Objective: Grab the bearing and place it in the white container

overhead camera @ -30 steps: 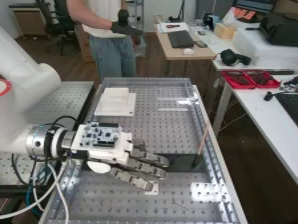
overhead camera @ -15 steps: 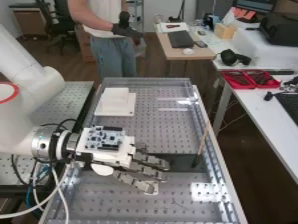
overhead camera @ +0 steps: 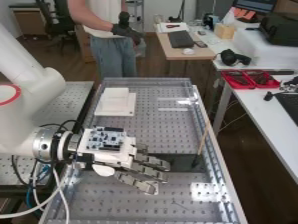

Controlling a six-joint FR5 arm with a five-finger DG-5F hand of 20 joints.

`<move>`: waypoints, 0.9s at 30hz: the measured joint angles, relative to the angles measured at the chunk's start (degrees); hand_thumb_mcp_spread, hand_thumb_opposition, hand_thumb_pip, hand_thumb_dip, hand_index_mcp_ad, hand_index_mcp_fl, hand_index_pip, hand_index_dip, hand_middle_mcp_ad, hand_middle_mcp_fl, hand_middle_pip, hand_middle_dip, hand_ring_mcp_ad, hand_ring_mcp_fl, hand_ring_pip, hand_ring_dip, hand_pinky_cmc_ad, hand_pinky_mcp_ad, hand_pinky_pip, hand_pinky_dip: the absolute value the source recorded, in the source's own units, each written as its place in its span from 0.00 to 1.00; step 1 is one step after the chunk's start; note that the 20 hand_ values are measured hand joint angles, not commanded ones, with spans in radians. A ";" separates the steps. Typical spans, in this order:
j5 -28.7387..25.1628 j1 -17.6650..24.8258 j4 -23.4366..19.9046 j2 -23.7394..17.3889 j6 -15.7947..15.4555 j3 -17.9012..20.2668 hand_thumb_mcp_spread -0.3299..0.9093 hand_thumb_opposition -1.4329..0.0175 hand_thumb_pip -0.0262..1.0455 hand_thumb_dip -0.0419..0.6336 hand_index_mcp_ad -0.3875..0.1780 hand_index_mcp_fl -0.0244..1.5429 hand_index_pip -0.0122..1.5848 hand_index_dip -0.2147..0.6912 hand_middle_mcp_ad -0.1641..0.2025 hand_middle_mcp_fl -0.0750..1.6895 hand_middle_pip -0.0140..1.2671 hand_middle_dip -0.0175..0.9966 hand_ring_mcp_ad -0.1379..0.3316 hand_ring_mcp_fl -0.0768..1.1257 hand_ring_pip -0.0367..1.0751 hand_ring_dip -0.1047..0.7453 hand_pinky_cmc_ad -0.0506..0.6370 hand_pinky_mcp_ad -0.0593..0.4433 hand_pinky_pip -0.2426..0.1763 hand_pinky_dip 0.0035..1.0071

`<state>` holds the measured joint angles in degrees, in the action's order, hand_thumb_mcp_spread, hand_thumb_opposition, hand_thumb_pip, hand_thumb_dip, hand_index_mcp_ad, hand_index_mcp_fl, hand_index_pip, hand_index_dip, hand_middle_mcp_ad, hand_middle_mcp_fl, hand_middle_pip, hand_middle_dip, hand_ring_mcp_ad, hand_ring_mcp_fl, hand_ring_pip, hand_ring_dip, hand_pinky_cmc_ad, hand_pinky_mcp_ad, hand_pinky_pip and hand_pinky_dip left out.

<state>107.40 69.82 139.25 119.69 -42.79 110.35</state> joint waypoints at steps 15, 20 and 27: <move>0.26 -0.21 -0.52 -0.49 -0.05 0.82 0.63 0.38 0.57 0.57 0.48 0.09 0.86 0.53 0.67 0.06 0.12 0.19 0.60 0.08 0.13 0.18 0.58 0.64 0.40 0.17; 0.35 -0.32 -0.58 -0.53 0.03 0.75 0.63 0.38 0.57 0.57 0.48 0.09 0.86 0.52 0.67 0.06 0.12 0.19 0.60 0.08 0.13 0.18 0.58 0.64 0.40 0.17; 0.49 -0.36 -0.49 -0.50 0.06 0.62 0.63 0.38 0.57 0.57 0.48 0.09 0.86 0.52 0.67 0.06 0.12 0.19 0.60 0.08 0.13 0.18 0.58 0.64 0.40 0.17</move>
<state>107.90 69.46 138.76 119.19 -42.72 110.97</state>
